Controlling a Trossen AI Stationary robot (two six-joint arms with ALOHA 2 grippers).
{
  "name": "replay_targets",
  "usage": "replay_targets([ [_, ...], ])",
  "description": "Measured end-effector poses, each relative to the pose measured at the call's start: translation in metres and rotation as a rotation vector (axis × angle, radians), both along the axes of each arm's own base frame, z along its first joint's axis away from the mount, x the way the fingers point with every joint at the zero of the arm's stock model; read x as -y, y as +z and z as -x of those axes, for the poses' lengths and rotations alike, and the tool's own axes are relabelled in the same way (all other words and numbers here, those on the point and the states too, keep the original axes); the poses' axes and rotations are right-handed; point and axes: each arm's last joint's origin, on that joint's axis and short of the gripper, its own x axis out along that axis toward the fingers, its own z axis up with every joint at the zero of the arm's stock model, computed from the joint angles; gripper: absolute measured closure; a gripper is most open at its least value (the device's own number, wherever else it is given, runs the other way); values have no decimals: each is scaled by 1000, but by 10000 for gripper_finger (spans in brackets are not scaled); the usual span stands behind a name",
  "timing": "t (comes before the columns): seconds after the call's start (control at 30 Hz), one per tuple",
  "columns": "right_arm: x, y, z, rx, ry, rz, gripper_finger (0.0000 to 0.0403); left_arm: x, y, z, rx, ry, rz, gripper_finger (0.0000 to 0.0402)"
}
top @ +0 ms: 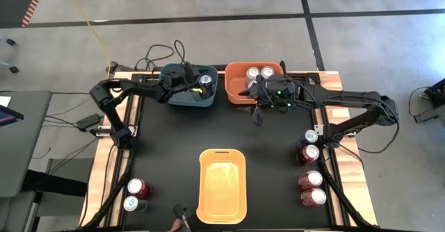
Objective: Sort soda cans
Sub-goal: Put the blue soda can into the blue bin
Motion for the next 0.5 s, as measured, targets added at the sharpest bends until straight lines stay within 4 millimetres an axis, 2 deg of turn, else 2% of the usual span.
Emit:
replay_targets([
  [0.13,4,0,3,2,-109,-63,106,7,21,8,-18,11,-20,58],
  [0.3,20,-5,22,-99,-298,-107,106,20,55,25,-15,18,-23,58],
  [0.5,51,-19,49,-278,-492,-200,106,54,95,47,-8,-23,-22,58],
])
